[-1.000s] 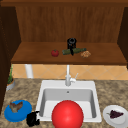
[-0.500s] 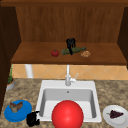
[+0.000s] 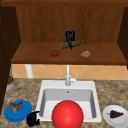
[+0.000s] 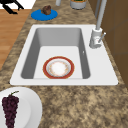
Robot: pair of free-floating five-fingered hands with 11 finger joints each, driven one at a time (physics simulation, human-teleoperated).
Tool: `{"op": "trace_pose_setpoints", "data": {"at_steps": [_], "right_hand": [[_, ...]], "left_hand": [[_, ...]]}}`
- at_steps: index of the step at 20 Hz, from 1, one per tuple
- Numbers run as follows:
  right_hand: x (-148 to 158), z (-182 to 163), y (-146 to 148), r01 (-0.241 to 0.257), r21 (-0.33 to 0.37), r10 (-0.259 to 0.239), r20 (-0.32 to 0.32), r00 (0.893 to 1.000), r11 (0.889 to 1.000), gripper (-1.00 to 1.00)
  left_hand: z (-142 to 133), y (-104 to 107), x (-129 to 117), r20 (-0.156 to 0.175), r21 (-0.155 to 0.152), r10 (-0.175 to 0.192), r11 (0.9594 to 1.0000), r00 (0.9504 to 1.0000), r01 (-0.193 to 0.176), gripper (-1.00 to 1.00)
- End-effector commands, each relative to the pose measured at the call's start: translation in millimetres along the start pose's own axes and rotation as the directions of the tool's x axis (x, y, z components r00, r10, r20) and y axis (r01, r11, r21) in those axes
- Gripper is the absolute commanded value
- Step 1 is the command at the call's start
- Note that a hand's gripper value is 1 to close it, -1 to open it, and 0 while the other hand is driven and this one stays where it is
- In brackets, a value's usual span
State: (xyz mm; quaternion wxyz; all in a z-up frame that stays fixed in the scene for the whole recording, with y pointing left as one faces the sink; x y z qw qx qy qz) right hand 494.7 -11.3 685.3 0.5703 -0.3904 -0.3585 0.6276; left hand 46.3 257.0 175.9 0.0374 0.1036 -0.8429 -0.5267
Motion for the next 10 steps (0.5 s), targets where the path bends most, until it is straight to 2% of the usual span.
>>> {"op": "trace_pose_setpoints", "data": {"at_steps": [1,5,10], "right_hand": [[-11.1,15.1,-26.1,-0.010,0.015,0.010,-0.026,1.000,1.000,1.00],[-25.2,35.8,-44.4,-0.033,0.014,0.033,-0.022,0.999,0.999,1.00],[-52.9,68.1,-40.3,0.003,-0.031,-0.003,0.002,1.000,1.000,1.00]], "left_hand": [[0.0,0.0,0.0,0.000,0.000,0.000,1.0000,1.0000,0.000,0.00],[0.0,0.0,0.0,0.000,0.000,0.000,1.0000,1.0000,0.000,0.00],[0.0,0.0,0.0,0.000,0.000,0.000,1.0000,1.0000,0.000,0.00]]}}
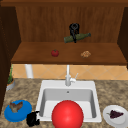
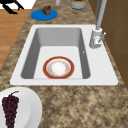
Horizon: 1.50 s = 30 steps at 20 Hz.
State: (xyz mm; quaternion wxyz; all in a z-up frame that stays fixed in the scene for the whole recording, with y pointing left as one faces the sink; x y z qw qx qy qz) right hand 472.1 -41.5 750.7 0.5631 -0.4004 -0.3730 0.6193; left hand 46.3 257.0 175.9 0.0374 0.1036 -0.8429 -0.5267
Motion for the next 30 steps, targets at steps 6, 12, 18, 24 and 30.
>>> {"op": "trace_pose_setpoints", "data": {"at_steps": [6,12,18,24,30], "right_hand": [[-53.8,49.2,10.5,0.013,-0.011,-0.013,0.006,1.000,1.000,1.00],[-87.3,82.0,26.7,0.030,-0.013,-0.029,0.013,0.999,0.999,1.00],[-104.5,122.3,50.6,0.023,-0.015,-0.023,-0.023,0.999,1.000,1.00],[-117.5,146.3,98.6,-0.008,-0.014,0.007,-0.054,0.999,1.000,1.00],[-124.8,165.5,161.3,-0.042,-0.027,0.040,-0.064,0.997,0.999,1.00]], "left_hand": [[0.0,0.0,0.0,0.000,0.000,0.000,1.0000,1.0000,0.000,0.00],[0.0,0.0,0.0,0.000,0.000,0.000,1.0000,1.0000,0.000,0.00],[0.0,0.0,0.0,0.000,0.000,0.000,1.0000,1.0000,0.000,0.00],[0.0,0.0,0.0,0.000,0.000,0.000,1.0000,1.0000,0.000,0.00],[0.0,0.0,0.0,0.000,0.000,0.000,1.0000,1.0000,0.000,0.00]]}}
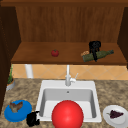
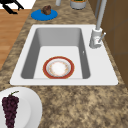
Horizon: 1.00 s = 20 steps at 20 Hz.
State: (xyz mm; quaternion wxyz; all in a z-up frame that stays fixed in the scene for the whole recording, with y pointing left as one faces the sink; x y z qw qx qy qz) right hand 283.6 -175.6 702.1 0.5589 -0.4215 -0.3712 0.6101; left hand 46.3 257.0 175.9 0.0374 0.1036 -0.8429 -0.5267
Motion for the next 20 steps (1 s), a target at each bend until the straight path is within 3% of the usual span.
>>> {"op": "trace_pose_setpoints", "data": {"at_steps": [1,5,7,9,13,15,17,20], "right_hand": [[-4.9,16.0,40.4,-0.033,0.003,0.033,-0.030,0.999,0.999,1.00],[-16.5,31.1,74.5,-0.052,-0.024,0.051,-0.042,0.998,0.998,1.00],[-16.1,35.5,92.7,-0.045,-0.039,0.044,-0.035,0.998,0.998,1.00],[-21.6,33.9,115.1,-0.008,-0.035,0.006,-0.056,0.998,0.999,1.00],[-30.4,32.0,152.2,-0.013,-0.023,0.012,-0.051,0.999,1.000,1.00],[-36.7,21.8,167.7,-0.011,-0.013,0.010,-0.037,0.999,1.000,1.00],[-36.4,17.4,182.7,0.013,-0.019,-0.014,-0.087,0.996,1.000,1.00],[-41.8,-2.9,202.7,-0.008,-0.015,0.006,-0.087,0.996,1.000,1.00]], "left_hand": [[0.0,0.0,0.0,0.000,0.000,0.000,1.0000,1.0000,0.000,0.00],[0.0,0.0,0.0,0.000,0.000,0.000,1.0000,1.0000,0.000,0.00],[0.0,0.0,0.0,0.000,0.000,0.000,1.0000,1.0000,0.000,0.00],[0.0,0.0,0.0,0.000,0.000,0.000,1.0000,1.0000,0.000,0.00],[0.0,0.0,0.0,0.000,0.000,0.000,1.0000,1.0000,0.000,0.00],[0.0,0.0,0.0,0.000,0.000,0.000,1.0000,1.0000,0.000,0.00],[0.0,0.0,0.0,0.000,0.000,0.000,1.0000,1.0000,0.000,0.00],[0.0,0.0,0.0,0.000,0.000,0.000,1.0000,1.0000,0.000,0.00]]}}
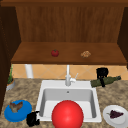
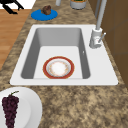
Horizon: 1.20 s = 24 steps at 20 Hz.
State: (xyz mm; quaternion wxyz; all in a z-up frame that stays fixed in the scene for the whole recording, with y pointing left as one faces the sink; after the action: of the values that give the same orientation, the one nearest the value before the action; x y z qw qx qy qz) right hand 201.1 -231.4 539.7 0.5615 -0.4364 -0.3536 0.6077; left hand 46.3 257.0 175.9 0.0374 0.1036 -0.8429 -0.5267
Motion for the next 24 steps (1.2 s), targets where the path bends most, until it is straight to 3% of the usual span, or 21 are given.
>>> {"op": "trace_pose_setpoints", "data": {"at_steps": [1,6,14,20,24], "right_hand": [[-3.6,-27.6,23.1,0.017,-0.014,-0.018,-0.043,0.999,1.000,1.00],[-7.0,-75.3,52.9,-0.010,0.002,0.010,-0.035,0.999,1.000,1.00],[-10.5,-123.1,57.9,-0.149,0.007,0.149,-0.085,0.985,0.989,1.00],[-23.6,-124.8,58.8,-0.204,-0.027,0.200,-0.115,0.973,0.979,1.00],[-34.0,-125.9,59.9,-0.255,-0.022,0.251,-0.128,0.960,0.967,1.00]], "left_hand": [[0.0,0.0,0.0,0.000,0.000,0.000,1.0000,1.0000,0.000,0.00],[0.0,0.0,0.0,0.000,0.000,0.000,1.0000,1.0000,0.000,0.00],[0.0,0.0,0.0,0.000,0.000,0.000,1.0000,1.0000,0.000,0.00],[0.0,0.0,0.0,0.000,0.000,0.000,1.0000,1.0000,0.000,0.00],[0.0,0.0,0.0,0.000,0.000,0.000,1.0000,1.0000,0.000,0.00]]}}
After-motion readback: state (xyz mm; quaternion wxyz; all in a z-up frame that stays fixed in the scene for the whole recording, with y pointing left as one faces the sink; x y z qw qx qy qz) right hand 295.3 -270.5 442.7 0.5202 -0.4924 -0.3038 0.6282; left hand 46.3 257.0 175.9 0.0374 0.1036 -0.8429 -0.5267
